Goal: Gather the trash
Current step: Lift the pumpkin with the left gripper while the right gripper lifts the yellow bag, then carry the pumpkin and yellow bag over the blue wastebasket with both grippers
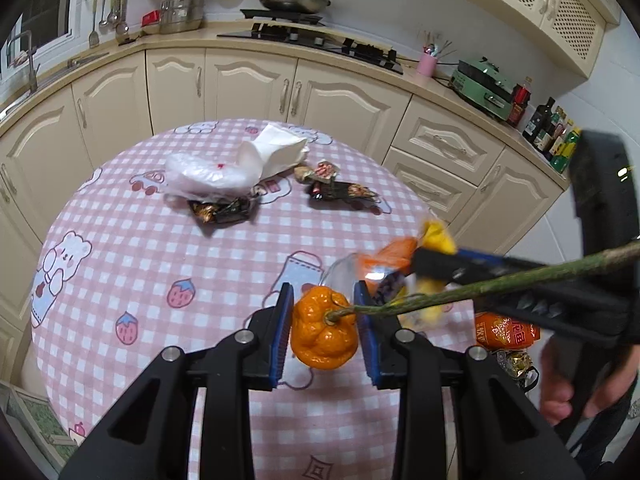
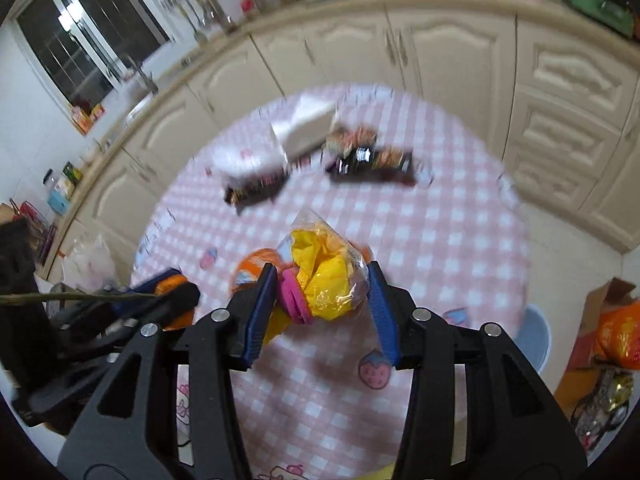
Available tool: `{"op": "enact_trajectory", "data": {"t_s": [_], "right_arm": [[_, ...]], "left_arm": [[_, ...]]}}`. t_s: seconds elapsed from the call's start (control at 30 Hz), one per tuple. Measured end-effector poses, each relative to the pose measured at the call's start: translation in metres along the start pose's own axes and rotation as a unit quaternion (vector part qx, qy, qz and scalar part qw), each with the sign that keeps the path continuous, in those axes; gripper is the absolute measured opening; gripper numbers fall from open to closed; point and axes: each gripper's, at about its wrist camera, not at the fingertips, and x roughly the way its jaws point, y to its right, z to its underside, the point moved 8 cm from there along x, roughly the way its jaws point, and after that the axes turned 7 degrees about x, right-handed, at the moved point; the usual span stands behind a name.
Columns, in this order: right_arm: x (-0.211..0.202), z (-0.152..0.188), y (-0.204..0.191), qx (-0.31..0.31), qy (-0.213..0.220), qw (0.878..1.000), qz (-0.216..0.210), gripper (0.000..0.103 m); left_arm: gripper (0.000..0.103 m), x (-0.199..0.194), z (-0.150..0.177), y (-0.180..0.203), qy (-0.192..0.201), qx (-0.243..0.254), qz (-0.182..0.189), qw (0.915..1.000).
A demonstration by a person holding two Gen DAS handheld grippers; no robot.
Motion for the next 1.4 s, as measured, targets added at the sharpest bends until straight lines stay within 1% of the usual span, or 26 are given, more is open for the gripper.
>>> {"op": "enact_trajectory", "data": {"t_s": [0.1, 0.23, 0.27, 0.37, 0.47, 0.6, 0.77, 0.87, 1.03, 1.2, 1.4], "right_arm": [[0.016, 0.004, 0.003, 0.007, -0.013, 1.0, 0.007, 0.045], [0.026, 0.007, 0.017, 0.015, -0.021, 0.999, 0.032, 0.045], [0.027, 0.008, 0.02, 0.019, -0.023, 0.999, 0.033, 0.045], [0.016, 0.008, 0.024, 0.024, -0.014, 0.999, 0.021, 0.045], [-0.006, 0.005, 0.028, 0.015, 0.015, 0.999, 0.031, 0.045], [-0.025, 0.008, 0.037, 0.017, 0.03, 0.999, 0.038, 0.045], [-0.051, 0.014, 0.059, 0.027, 0.05, 0.997, 0.049, 0.045], [-0.068, 0.02, 0.077, 0.038, 0.061, 0.996, 0.059, 0.045], [-0.099, 0.033, 0.118, 0.069, 0.084, 0.991, 0.076, 0.045], [-0.123, 0.049, 0.163, 0.108, 0.099, 0.985, 0.093, 0.045], [-0.141, 0.074, 0.219, 0.158, 0.104, 0.975, 0.113, 0.045]], "left_arm": [[0.03, 0.01, 0.0, -0.003, -0.012, -0.001, 0.003, 0.9999], [0.03, 0.021, 0.001, 0.002, -0.021, 0.004, 0.016, 0.9996], [0.03, 0.022, 0.001, 0.002, -0.022, 0.004, 0.017, 0.9996], [0.03, 0.025, 0.001, 0.001, -0.024, 0.002, 0.019, 0.9995], [0.03, 0.024, -0.002, 0.004, -0.023, 0.007, 0.016, 0.9996], [0.03, 0.019, -0.007, 0.02, -0.017, 0.018, 0.023, 0.9994], [0.03, 0.016, -0.013, 0.057, -0.008, 0.047, 0.037, 0.9982], [0.03, 0.017, -0.014, 0.087, -0.009, 0.068, 0.05, 0.9964], [0.03, 0.029, -0.012, 0.138, -0.019, 0.104, 0.07, 0.9919], [0.031, 0.049, -0.002, 0.197, -0.041, 0.146, 0.092, 0.9841], [0.031, 0.075, 0.013, 0.257, -0.067, 0.189, 0.11, 0.9734]]}}
